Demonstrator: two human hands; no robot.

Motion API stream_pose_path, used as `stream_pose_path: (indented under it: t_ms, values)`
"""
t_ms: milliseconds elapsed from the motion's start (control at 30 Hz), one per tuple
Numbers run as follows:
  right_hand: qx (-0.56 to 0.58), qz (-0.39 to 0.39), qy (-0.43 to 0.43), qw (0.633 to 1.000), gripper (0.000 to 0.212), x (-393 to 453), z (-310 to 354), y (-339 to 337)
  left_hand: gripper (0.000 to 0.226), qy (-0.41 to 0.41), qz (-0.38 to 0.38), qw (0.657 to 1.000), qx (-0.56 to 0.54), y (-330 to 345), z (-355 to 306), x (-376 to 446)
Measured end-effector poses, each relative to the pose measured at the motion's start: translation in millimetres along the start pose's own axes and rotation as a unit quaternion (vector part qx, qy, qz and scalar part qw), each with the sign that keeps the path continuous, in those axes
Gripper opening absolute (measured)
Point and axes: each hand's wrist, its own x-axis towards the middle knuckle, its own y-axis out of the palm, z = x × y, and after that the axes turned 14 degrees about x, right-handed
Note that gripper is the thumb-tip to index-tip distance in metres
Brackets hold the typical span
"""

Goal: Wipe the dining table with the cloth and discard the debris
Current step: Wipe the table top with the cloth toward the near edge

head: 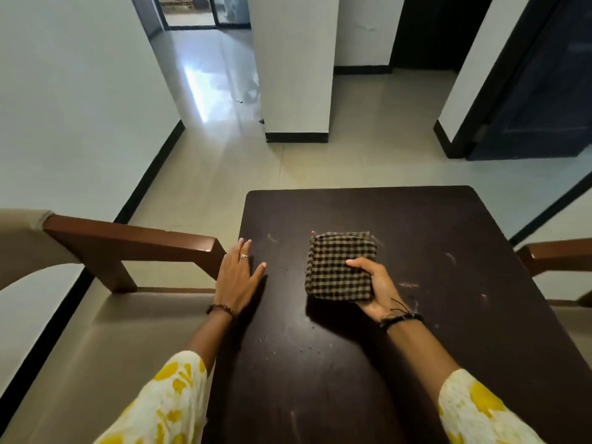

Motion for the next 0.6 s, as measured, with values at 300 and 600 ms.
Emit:
stream_pose_path:
  t_ms: [300,600]
  values:
    - [-0.377,0.025,-0.251,0.891,0.018,113.7,5.4,61.2,0.06,-0.07,-0.028,0.996,-0.05,40.3,9.6,50.2]
    - [-0.789,0.172,-0.165,0.566,0.054,197.4,-29.0,100.0,0.054,-0.106,-0.061,0.979,-0.164,33.7,7.5,47.4]
